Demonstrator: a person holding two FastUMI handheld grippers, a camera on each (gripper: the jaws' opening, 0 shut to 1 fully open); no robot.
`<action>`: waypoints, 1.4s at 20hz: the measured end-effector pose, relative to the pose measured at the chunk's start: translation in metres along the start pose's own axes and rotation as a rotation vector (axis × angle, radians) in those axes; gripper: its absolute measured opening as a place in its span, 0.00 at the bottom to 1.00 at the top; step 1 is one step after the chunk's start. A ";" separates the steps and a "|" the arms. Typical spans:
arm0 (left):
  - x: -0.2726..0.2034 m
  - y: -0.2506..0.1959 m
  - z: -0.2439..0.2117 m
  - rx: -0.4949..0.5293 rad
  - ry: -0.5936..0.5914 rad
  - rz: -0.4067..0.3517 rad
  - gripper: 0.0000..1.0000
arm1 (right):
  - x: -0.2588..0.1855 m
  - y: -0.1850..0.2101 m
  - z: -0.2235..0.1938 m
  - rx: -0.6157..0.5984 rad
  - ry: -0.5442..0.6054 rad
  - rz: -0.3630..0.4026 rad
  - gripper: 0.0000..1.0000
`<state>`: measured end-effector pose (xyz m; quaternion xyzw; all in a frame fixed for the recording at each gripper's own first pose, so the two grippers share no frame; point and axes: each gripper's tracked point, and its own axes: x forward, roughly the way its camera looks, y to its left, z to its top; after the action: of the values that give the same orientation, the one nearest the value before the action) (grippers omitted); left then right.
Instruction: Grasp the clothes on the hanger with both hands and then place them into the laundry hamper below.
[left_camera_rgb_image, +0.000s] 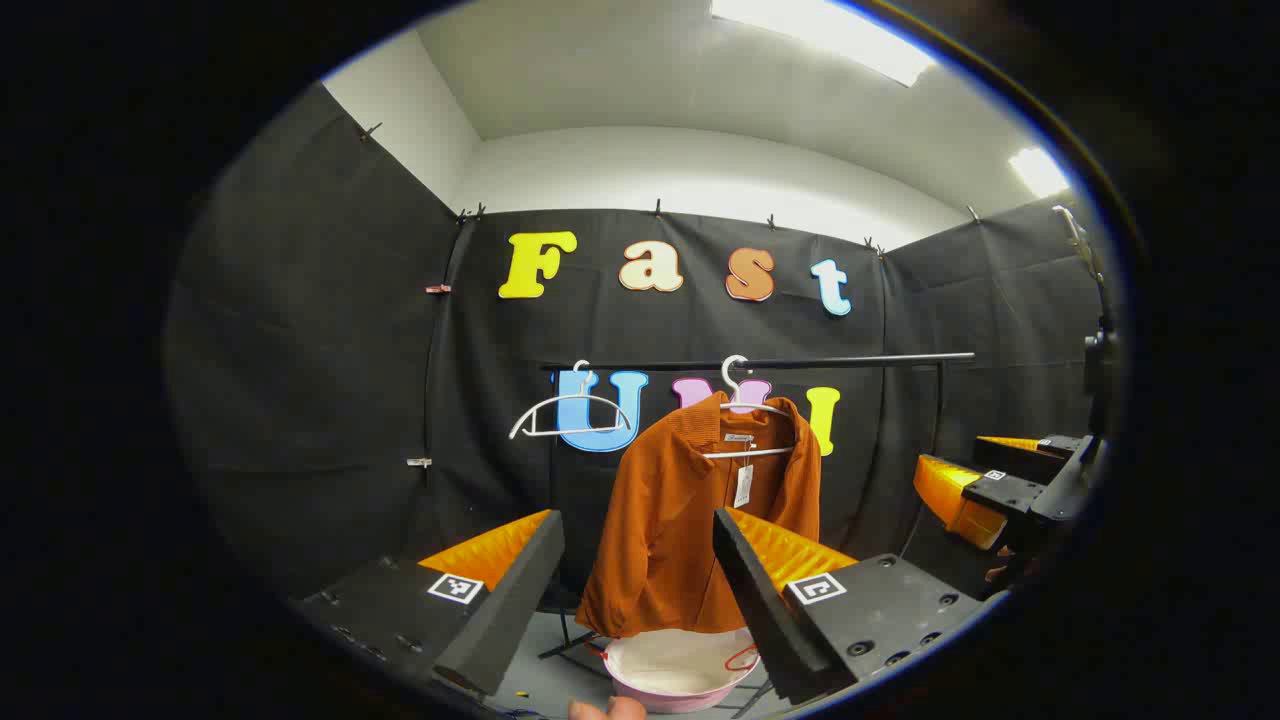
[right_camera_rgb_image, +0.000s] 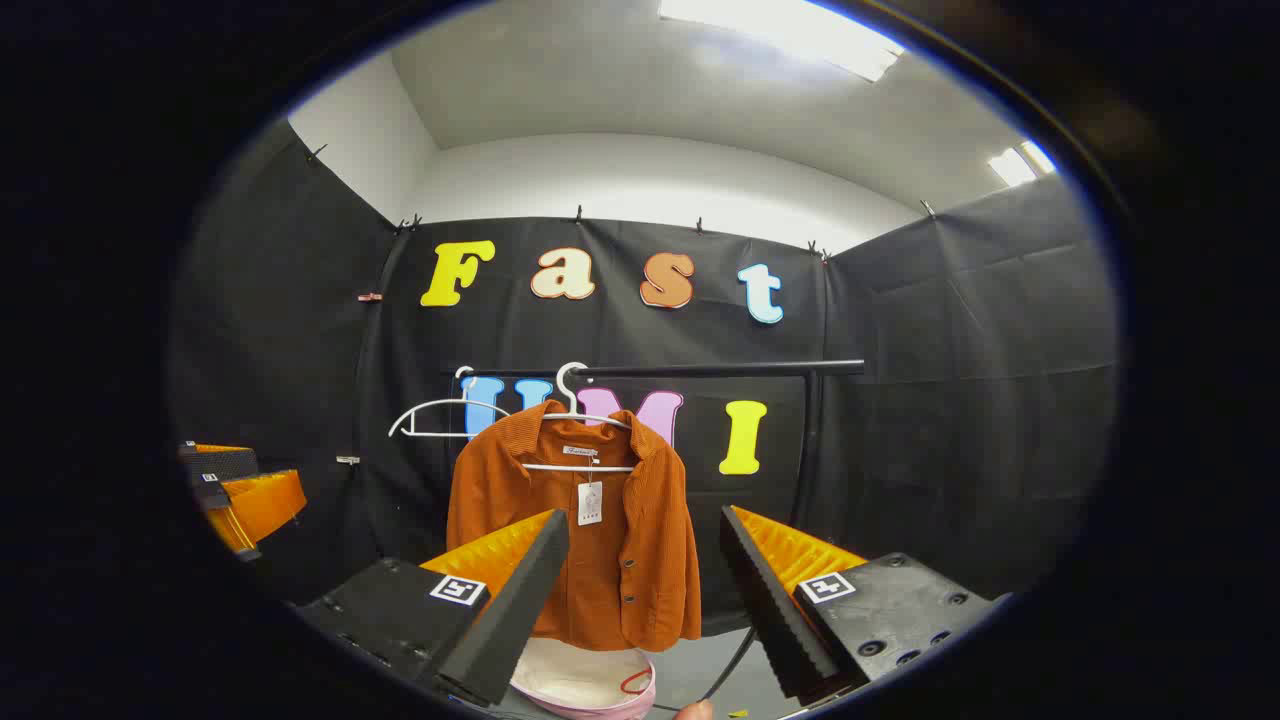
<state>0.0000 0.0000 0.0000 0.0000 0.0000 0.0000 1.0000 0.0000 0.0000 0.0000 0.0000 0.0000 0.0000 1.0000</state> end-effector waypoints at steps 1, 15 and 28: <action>0.001 0.001 0.000 0.001 -0.001 0.001 0.95 | 0.000 0.000 0.000 0.000 0.002 0.000 0.98; 0.007 0.007 0.002 0.015 -0.010 0.002 0.95 | 0.002 0.001 -0.005 -0.008 0.006 -0.001 0.97; 0.049 -0.025 -0.010 0.004 -0.013 -0.080 0.94 | 0.025 -0.002 -0.015 -0.013 0.028 -0.018 0.98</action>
<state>0.0488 -0.0253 -0.0104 0.0018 -0.0063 -0.0400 0.9992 0.0248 -0.0024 -0.0153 -0.0066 0.0140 -0.0089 0.9998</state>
